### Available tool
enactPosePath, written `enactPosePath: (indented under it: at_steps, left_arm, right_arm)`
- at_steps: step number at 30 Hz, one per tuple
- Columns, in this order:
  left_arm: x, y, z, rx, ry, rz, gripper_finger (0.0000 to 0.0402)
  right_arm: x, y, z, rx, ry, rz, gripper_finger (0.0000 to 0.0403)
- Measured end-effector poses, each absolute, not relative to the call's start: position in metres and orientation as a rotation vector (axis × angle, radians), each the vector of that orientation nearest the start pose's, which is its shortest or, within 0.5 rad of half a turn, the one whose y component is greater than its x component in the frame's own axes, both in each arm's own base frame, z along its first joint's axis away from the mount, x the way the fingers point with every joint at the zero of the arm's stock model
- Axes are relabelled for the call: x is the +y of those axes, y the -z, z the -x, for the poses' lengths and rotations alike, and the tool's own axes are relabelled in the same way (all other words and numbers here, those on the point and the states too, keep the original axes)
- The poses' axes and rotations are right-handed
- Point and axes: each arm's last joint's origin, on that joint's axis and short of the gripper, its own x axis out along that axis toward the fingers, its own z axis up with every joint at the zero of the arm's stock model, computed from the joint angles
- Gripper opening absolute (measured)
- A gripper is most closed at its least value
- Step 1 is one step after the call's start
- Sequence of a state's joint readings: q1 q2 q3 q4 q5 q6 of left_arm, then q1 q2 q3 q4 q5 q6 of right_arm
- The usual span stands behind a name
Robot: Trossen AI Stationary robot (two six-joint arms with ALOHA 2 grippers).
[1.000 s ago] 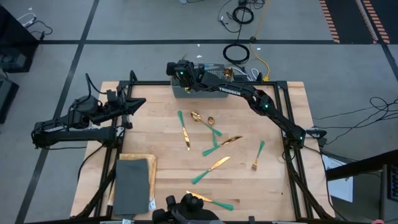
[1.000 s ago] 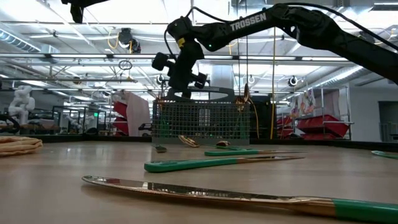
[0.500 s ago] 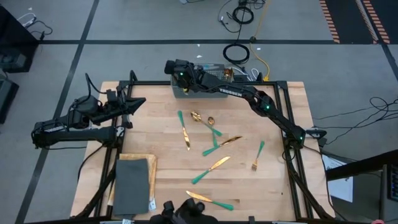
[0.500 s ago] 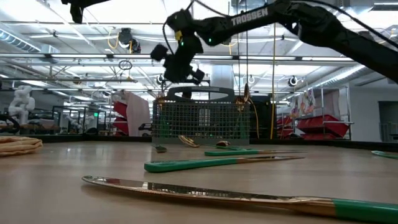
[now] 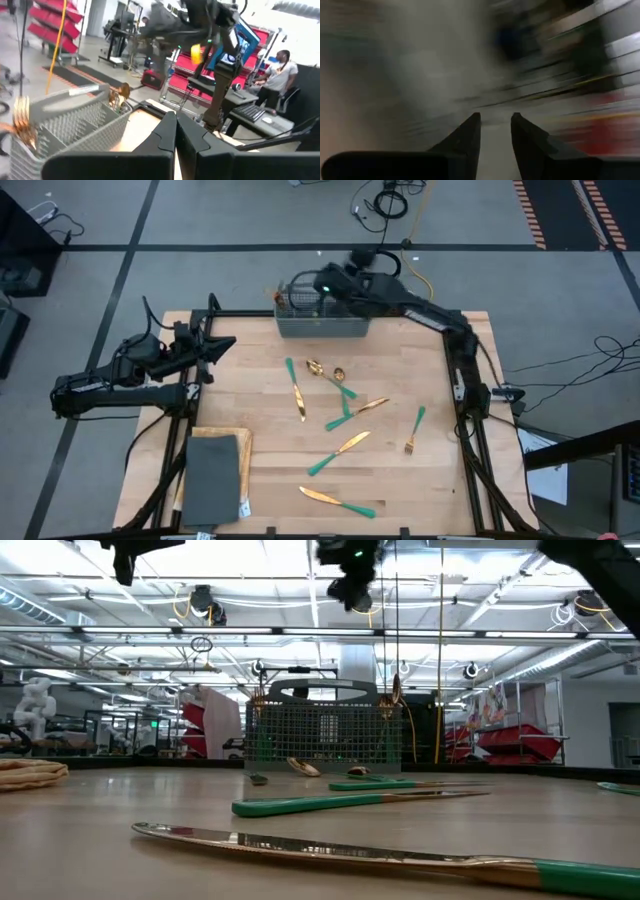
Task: Sort silverware
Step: Put the green spoon into the silverware basket
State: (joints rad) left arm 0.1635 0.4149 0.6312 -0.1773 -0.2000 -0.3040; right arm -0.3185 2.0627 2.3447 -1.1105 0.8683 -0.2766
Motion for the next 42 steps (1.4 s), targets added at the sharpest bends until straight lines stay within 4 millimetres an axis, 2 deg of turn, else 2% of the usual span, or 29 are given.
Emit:
enactPosePath:
  at_steps: [3,5,9,12,15,19,27,33,36,38,40,42]
  left_arm:
    - [0.022,-0.324,-0.099,-0.091,-0.351,0.36,0.0006]
    - [0.022,-0.32,-0.099,-0.063,-0.355,0.39,0.0006]
    - [0.022,-0.311,-0.099,0.025,-0.378,0.432,0.0006]
    - [0.022,-0.305,-0.098,0.078,-0.395,0.471,0.0006]
    - [0.022,-0.303,-0.098,0.101,-0.398,0.5,0.0006]
    - [0.021,-0.303,-0.098,0.103,-0.384,0.511,0.0006]
    - [0.021,-0.302,-0.098,0.105,-0.381,0.511,0.0006]
    - [0.021,-0.302,-0.098,0.107,-0.382,0.511,0.0006]
    - [0.021,-0.302,-0.098,0.107,-0.382,0.511,0.0006]
    - [0.021,-0.302,-0.098,0.107,-0.381,0.511,0.0006]
    - [0.021,-0.302,-0.098,0.107,-0.382,0.511,0.0006]
    - [0.021,-0.302,-0.098,0.107,-0.382,0.511,0.0006]
  right_arm:
    - [-0.14,-0.387,-0.373,1.057,0.715,-0.098,0.0102]
    - [-0.135,-0.375,-0.371,1.16,0.631,-0.239,0.0105]
    - [-0.121,-0.348,-0.389,1.287,0.559,-0.129,0.0113]
    - [-0.118,-0.314,-0.409,1.361,0.495,-0.094,0.0127]
    - [-0.123,-0.28,-0.422,1.438,0.452,-0.099,0.0153]
    - [-0.122,-0.246,-0.436,1.509,0.357,-0.197,0.0187]
    - [-0.111,-0.194,-0.462,1.538,0.308,-0.191,0.0216]
    - [-0.117,-0.153,-0.473,1.571,0.301,-0.182,0.0215]
    - [-0.123,-0.136,-0.474,1.596,0.316,-0.222,0.0203]
    - [-0.122,-0.127,-0.474,1.617,0.315,-0.238,0.0175]
    - [-0.119,-0.124,-0.476,1.62,0.312,-0.235,0.0122]
    - [-0.113,-0.123,-0.478,1.616,0.304,-0.227,0.0048]
